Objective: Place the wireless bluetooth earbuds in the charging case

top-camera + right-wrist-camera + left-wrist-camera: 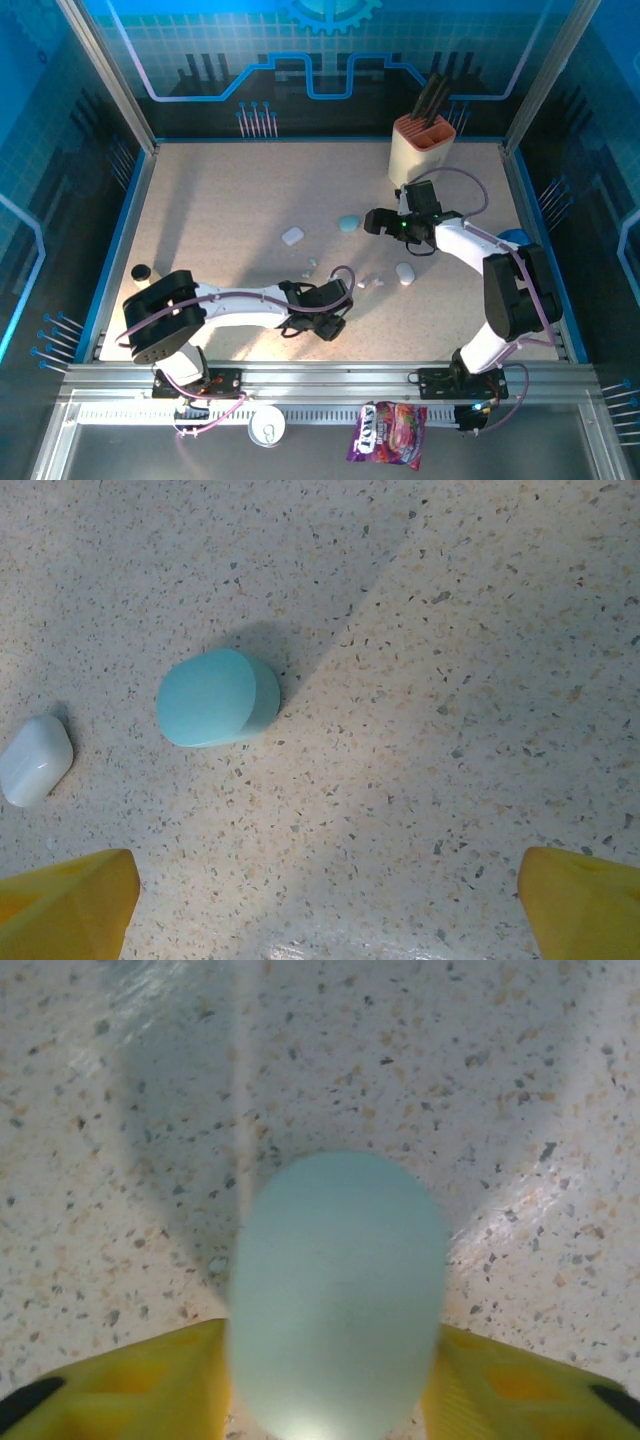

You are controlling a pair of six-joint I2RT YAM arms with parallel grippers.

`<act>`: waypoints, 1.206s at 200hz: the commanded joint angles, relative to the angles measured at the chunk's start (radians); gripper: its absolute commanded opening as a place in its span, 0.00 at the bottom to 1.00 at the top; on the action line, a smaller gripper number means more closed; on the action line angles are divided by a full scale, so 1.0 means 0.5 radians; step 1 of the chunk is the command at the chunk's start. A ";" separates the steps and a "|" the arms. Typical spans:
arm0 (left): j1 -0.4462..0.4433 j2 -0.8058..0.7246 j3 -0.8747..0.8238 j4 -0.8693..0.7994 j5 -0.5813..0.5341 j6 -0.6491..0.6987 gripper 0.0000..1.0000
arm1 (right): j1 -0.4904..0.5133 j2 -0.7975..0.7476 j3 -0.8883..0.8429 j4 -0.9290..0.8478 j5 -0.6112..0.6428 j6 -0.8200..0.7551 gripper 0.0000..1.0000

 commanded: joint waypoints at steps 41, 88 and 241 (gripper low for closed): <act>-0.010 -0.039 -0.002 0.073 -0.001 0.080 0.33 | -0.026 -0.104 0.034 -0.088 -0.020 -0.034 0.98; 0.088 -0.330 -0.253 0.304 0.006 0.184 0.32 | -0.032 -0.274 -0.007 -0.211 -0.101 -0.058 0.97; 0.571 -0.469 -0.619 1.775 0.594 0.899 0.29 | 0.020 -0.748 -0.343 -0.431 -1.326 -0.034 0.88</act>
